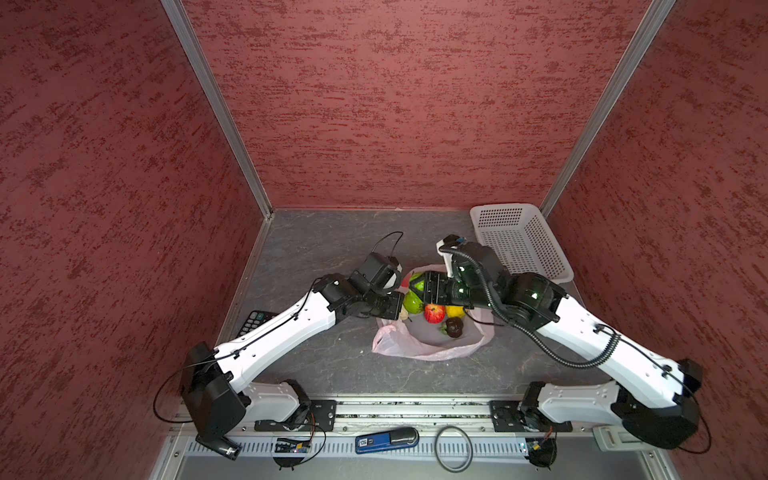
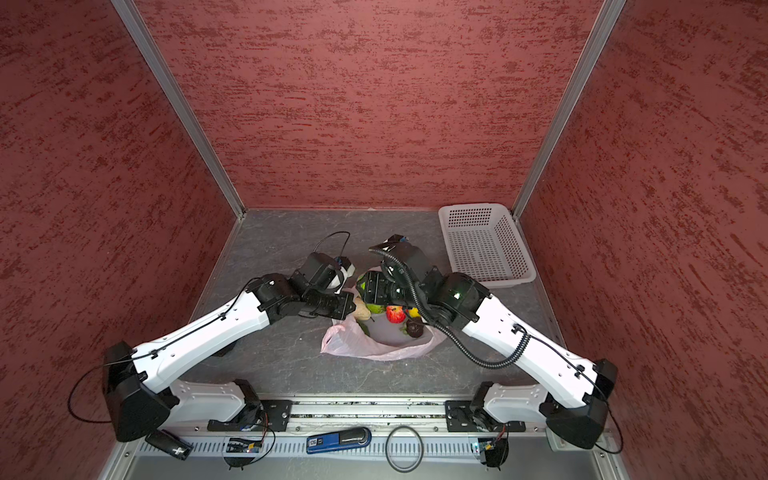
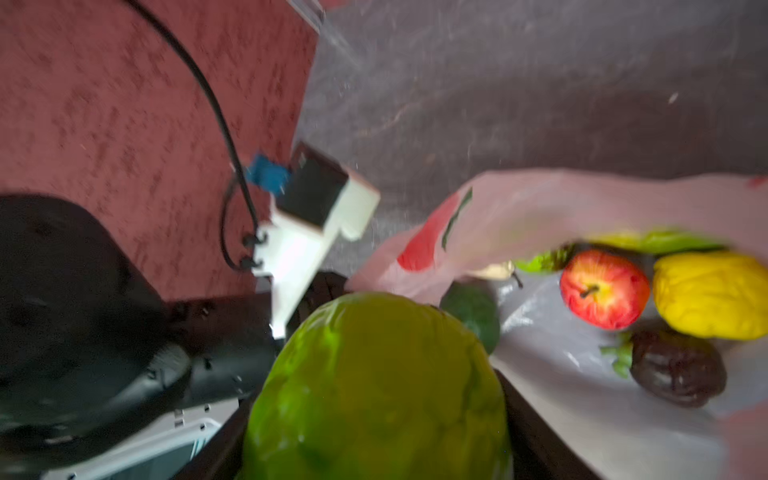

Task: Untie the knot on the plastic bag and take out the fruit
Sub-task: 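Lift the green custard apple with the right gripper over the white basket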

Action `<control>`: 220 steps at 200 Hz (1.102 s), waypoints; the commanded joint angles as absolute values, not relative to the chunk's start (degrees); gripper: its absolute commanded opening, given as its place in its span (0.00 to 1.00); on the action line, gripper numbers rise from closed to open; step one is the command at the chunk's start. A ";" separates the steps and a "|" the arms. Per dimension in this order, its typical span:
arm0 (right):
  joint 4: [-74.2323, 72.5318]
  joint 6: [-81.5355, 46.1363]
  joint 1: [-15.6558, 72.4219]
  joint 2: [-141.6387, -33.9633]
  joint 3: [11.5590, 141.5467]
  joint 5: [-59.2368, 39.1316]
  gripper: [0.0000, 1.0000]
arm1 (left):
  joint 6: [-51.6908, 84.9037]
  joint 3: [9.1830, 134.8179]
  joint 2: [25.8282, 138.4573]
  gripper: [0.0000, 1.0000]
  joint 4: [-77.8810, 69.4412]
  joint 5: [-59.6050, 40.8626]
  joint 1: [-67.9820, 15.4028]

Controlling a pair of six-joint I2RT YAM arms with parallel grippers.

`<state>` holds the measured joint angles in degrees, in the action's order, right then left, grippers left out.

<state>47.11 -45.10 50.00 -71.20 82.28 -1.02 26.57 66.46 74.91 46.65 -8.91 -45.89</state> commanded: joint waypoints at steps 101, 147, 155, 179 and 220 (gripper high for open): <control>41.87 -30.48 10.58 -73.37 81.43 -5.06 0.43 | 28.17 67.60 74.71 0.00 44.87 -8.00 -47.77; 32.06 -27.43 -1.08 -80.29 74.52 -5.03 0.43 | 29.51 66.54 73.75 0.00 44.21 -7.65 -48.29; 30.97 -26.66 -2.19 -82.55 74.32 -4.42 0.43 | 29.70 66.30 73.57 0.00 44.14 -7.58 -48.34; 27.54 -25.58 -5.08 -90.44 75.05 -5.01 0.42 | 30.11 66.11 73.22 0.00 44.38 -7.21 -48.56; 28.39 -21.33 -6.11 -103.20 79.95 -1.56 0.43 | 30.23 66.36 72.78 0.00 44.82 -6.40 -48.63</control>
